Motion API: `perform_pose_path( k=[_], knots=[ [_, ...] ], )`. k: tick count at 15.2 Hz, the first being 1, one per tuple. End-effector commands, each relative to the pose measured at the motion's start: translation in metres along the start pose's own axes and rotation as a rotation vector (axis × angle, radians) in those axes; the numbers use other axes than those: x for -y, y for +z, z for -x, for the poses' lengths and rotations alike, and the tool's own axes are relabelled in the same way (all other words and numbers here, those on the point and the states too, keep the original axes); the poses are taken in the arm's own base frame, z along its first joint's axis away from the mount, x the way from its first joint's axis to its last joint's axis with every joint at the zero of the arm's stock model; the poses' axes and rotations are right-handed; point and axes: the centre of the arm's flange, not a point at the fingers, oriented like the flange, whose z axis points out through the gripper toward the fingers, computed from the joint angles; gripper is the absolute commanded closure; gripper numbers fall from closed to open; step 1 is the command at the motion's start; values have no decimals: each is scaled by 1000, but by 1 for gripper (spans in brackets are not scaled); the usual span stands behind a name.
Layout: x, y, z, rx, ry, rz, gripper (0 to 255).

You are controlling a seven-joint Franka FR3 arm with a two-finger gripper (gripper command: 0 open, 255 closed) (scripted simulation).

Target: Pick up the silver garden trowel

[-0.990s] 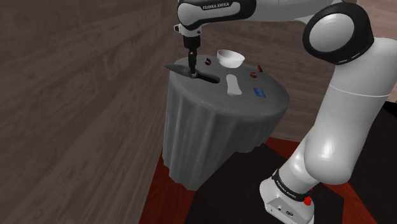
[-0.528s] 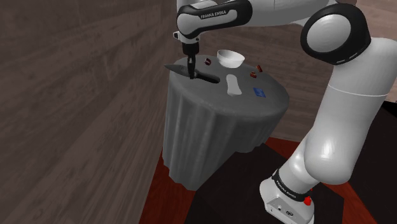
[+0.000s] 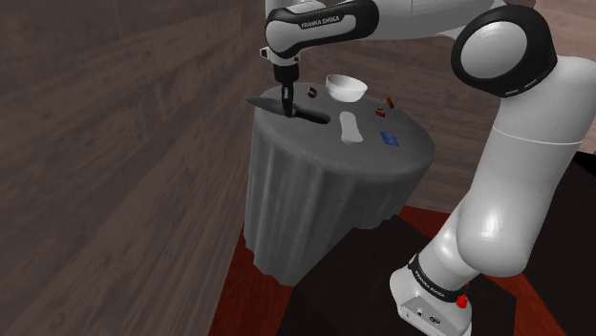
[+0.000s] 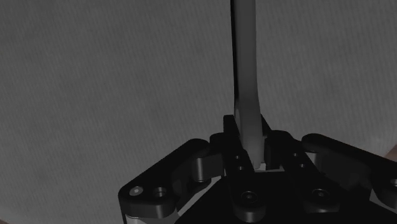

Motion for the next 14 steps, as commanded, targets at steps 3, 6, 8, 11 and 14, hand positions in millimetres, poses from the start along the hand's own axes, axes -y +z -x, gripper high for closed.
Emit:
perform_pose_path(
  k=[3, 6, 8, 11, 14],
  knots=[
    [-2, -10, 2, 0, 0, 0, 255],
    [-3, -26, 6, 0, 0, 0, 255],
    [-4, -36, 8, 0, 0, 0, 255],
    [-6, -51, 11, 0, 0, 0, 255],
    [-7, -67, 14, 0, 0, 0, 255]
  ],
)
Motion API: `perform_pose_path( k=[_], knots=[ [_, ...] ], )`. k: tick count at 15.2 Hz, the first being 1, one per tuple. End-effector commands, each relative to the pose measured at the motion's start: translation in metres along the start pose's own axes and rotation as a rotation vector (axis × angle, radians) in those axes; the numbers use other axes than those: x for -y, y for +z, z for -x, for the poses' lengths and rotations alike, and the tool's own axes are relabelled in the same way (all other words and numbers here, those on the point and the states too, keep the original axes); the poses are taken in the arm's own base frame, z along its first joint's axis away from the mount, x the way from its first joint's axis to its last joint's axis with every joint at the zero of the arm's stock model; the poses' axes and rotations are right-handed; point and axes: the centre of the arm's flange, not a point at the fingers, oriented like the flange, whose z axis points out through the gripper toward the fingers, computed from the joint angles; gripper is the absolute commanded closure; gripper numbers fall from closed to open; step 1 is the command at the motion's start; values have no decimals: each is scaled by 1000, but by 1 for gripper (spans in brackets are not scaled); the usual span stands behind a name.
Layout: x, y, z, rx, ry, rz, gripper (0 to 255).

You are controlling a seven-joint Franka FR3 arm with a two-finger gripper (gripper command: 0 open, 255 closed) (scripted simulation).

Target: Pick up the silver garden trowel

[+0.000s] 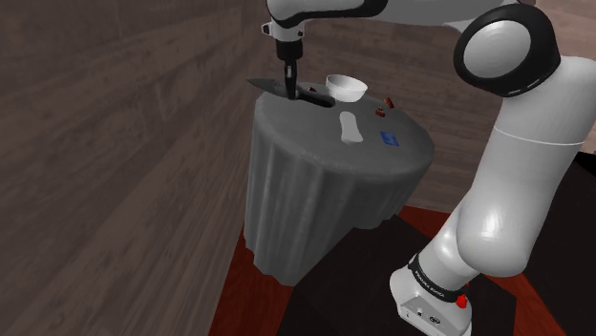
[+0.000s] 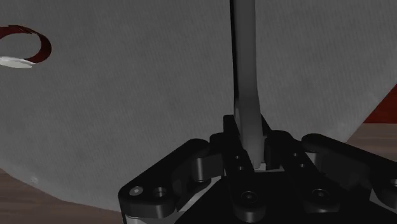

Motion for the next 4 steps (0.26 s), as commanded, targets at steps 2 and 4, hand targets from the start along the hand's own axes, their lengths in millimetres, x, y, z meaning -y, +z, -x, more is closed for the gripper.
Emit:
perform_pose_path(
  k=[2, 4],
  knots=[
    [-1, -15, 4, 0, 0, 0, 255],
    [-1, -16, 4, 0, 0, 0, 255]
  ],
)
